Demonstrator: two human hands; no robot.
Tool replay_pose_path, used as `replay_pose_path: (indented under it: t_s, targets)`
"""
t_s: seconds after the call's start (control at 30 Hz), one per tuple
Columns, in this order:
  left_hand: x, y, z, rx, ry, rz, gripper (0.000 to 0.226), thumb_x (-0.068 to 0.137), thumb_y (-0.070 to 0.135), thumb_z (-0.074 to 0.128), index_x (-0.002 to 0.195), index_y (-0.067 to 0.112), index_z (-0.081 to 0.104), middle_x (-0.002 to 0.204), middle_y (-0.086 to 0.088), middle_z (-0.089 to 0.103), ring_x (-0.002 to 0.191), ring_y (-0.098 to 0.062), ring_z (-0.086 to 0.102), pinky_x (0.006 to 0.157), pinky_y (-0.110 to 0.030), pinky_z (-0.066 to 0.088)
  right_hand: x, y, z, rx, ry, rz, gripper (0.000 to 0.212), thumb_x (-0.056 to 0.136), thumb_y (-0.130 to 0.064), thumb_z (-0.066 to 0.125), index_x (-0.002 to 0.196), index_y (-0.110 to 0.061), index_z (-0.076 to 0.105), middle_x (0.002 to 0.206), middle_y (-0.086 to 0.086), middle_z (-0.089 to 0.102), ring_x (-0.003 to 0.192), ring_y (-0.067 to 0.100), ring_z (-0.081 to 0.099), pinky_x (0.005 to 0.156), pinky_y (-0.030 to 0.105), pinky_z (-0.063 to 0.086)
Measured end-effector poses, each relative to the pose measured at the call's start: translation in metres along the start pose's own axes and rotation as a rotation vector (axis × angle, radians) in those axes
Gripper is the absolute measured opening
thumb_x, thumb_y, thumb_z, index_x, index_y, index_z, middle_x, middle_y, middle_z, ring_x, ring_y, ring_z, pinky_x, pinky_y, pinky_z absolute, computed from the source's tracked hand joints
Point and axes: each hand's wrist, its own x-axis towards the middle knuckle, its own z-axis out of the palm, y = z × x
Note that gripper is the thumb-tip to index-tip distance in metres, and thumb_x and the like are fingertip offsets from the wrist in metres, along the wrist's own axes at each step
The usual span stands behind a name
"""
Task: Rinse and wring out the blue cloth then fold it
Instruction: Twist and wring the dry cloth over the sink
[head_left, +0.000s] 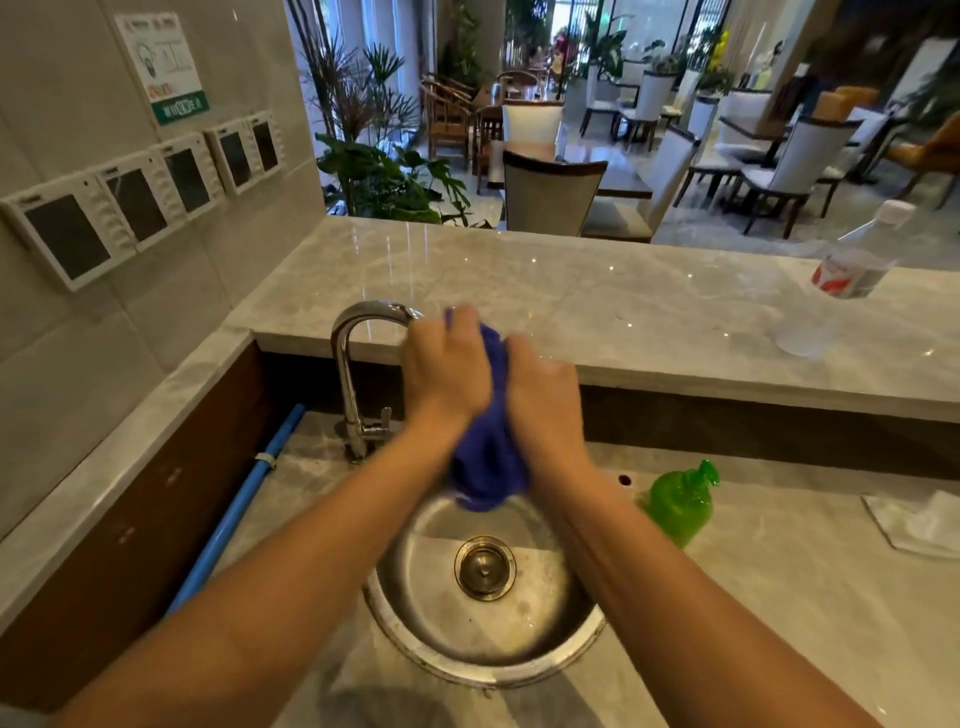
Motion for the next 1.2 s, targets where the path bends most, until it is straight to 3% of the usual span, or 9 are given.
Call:
replay_pose_path:
  t_s: [0.1,0.23,0.37,0.5,0.63,0.77,0.9,1.07,1.2]
  targets:
    - [0.005,0.005,0.0,-0.07,0.052,-0.007,0.049,0.088,0.022,0.045,0.039,0.017,0.037,0.038,0.008,0.035,0.041,-0.007,0.033,0.053,-0.03,0.029,-0.001,-0.01,-0.002,0.028,0.01,0.025,0.038,0.098,-0.021,0.044,0.062,-0.015,0.053,0.051,-0.003,0.044,0.046,0.01,0.038,0.053,0.027,0.031]
    - [-0.026,0.009,-0.001,0.001,-0.132,0.091,0.046,0.083,0.027,0.043,0.038,0.016,0.046,0.035,0.0,0.032,0.04,-0.006,0.031,0.047,-0.03,0.029,0.007,-0.021,-0.018,0.077,0.065,0.087,0.041,0.099,-0.016,0.045,0.058,-0.018,0.044,0.054,-0.001,0.044,0.044,0.004,0.037,0.049,0.02,0.032]
    - [0.01,0.027,-0.005,-0.011,0.005,0.006,0.05,0.091,0.016,0.047,0.042,0.016,0.042,0.042,0.0,0.037,0.046,-0.014,0.035,0.056,-0.033,0.03,-0.017,-0.025,-0.009,0.06,-0.008,0.078,0.042,0.1,-0.018,0.043,0.059,-0.024,0.047,0.056,-0.001,0.045,0.057,0.019,0.046,0.06,0.034,0.04]
    - [-0.039,0.022,-0.002,0.004,-0.162,0.211,0.049,0.088,0.025,0.043,0.039,0.02,0.039,0.035,0.005,0.036,0.038,-0.004,0.034,0.043,-0.021,0.026,0.015,-0.045,-0.036,0.164,0.123,0.087,0.032,0.097,-0.013,0.046,0.066,-0.009,0.051,0.058,0.006,0.045,0.043,0.003,0.04,0.043,0.014,0.032]
    - [0.005,0.035,-0.005,0.001,-0.006,0.053,0.047,0.093,0.018,0.045,0.046,0.016,0.048,0.045,0.002,0.046,0.042,-0.006,0.038,0.051,-0.037,0.03,-0.015,-0.031,-0.015,0.165,0.0,0.106,0.042,0.097,-0.019,0.047,0.056,-0.016,0.052,0.052,0.001,0.048,0.051,0.013,0.042,0.05,0.027,0.034]
    - [-0.046,0.022,0.003,0.087,-0.168,0.3,0.049,0.09,0.029,0.041,0.041,0.022,0.039,0.036,0.007,0.045,0.037,-0.007,0.04,0.041,-0.017,0.025,0.016,-0.04,-0.042,0.135,0.111,0.102,0.036,0.098,-0.015,0.047,0.062,-0.015,0.049,0.06,0.006,0.049,0.047,0.007,0.043,0.047,0.019,0.035]
    - [0.003,0.034,-0.003,0.025,-0.018,0.027,0.045,0.091,0.022,0.044,0.047,0.015,0.048,0.047,-0.005,0.046,0.051,-0.021,0.04,0.055,-0.037,0.033,-0.02,-0.029,-0.024,-0.271,-0.047,-0.159,0.033,0.099,-0.002,0.04,0.073,-0.019,0.052,0.069,0.01,0.047,0.071,0.026,0.045,0.064,0.032,0.038]
    - [-0.044,0.024,0.005,0.02,-0.139,0.205,0.048,0.088,0.027,0.044,0.04,0.021,0.043,0.034,0.007,0.042,0.037,-0.002,0.036,0.043,-0.023,0.029,0.017,-0.041,-0.044,0.088,0.094,0.059,0.032,0.099,-0.015,0.044,0.069,-0.009,0.054,0.062,0.008,0.051,0.058,0.012,0.047,0.053,0.02,0.037]
    - [0.0,0.035,0.002,-0.064,0.022,0.009,0.051,0.091,0.016,0.045,0.04,0.015,0.053,0.042,0.001,0.046,0.044,-0.012,0.038,0.051,-0.039,0.038,-0.014,-0.032,-0.024,-0.196,-0.026,-0.166,0.024,0.098,-0.004,0.042,0.085,0.0,0.062,0.066,0.008,0.047,0.062,0.019,0.043,0.061,0.031,0.036]
